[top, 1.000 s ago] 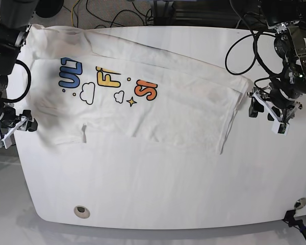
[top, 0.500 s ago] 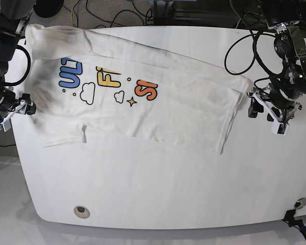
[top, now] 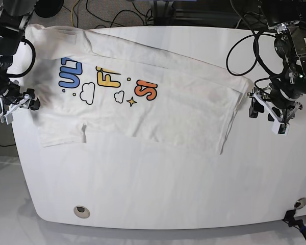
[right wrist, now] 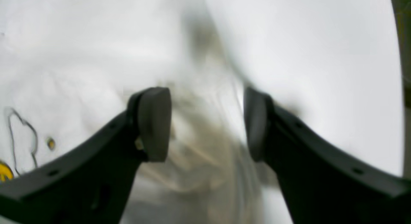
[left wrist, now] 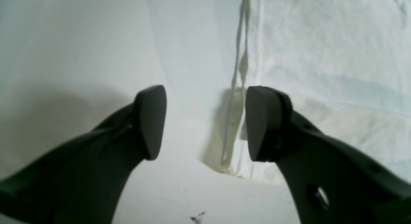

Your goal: Fold the T-shirt properly

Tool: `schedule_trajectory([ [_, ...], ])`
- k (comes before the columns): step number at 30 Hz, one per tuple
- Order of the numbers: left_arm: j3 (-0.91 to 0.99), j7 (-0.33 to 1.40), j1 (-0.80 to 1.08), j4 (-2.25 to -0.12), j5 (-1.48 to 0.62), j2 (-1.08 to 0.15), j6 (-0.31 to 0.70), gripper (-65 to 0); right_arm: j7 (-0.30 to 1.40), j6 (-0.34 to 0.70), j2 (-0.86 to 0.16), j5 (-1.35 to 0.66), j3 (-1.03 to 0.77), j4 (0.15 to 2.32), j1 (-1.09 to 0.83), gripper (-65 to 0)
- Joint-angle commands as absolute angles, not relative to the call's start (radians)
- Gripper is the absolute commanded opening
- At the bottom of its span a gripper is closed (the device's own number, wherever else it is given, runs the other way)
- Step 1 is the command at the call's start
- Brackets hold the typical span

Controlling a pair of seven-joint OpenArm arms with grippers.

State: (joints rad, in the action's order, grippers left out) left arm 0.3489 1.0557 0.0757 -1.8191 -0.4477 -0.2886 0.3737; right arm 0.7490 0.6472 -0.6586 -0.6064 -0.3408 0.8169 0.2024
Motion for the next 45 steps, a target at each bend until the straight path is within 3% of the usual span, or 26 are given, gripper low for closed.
schedule_trajectory([
  [1, 0.354, 1.036, 0.062, -1.837, -0.456, -0.3, 0.372, -28.1, 0.699, 0.651, -0.685, -0.615, -0.346, 0.794, 0.214, -30.0],
  [16, 0.352, 1.035, 0.05, -1.837, -0.456, -0.32, 0.372, -28.1, 0.704, 0.698, -0.656, -0.616, -0.343, 0.803, 0.214, -30.8],
  [22, 0.348, 1.035, 0.018, -1.822, -0.455, -0.315, 0.372, -28.1, 0.734, 0.698, -0.656, -0.616, -0.343, 0.826, 0.216, -51.5],
  [27, 0.348, 1.033, -0.031, -1.732, -0.455, -0.315, 0.372, -28.1, 0.734, 0.698, -0.656, -0.616, -0.343, 0.84, 0.216, -55.9],
  [30, 0.346, 1.024, -0.067, -1.696, -0.456, -0.315, 0.372, -28.1, 0.734, 0.698, -0.656, -0.616, -0.343, 0.84, 0.216, -64.5],
  [38, 0.309, 0.961, -0.166, -1.503, -0.456, -0.292, 0.421, -28.0, 0.733, 0.698, -0.654, -0.616, -0.343, 0.84, 0.216, -65.0],
  [45, 0.151, 0.734, -0.217, -1.288, -0.456, -0.292, 0.435, -28.0, 0.733, 0.698, -0.638, -0.615, -0.341, 0.84, 0.216, -65.0],
])
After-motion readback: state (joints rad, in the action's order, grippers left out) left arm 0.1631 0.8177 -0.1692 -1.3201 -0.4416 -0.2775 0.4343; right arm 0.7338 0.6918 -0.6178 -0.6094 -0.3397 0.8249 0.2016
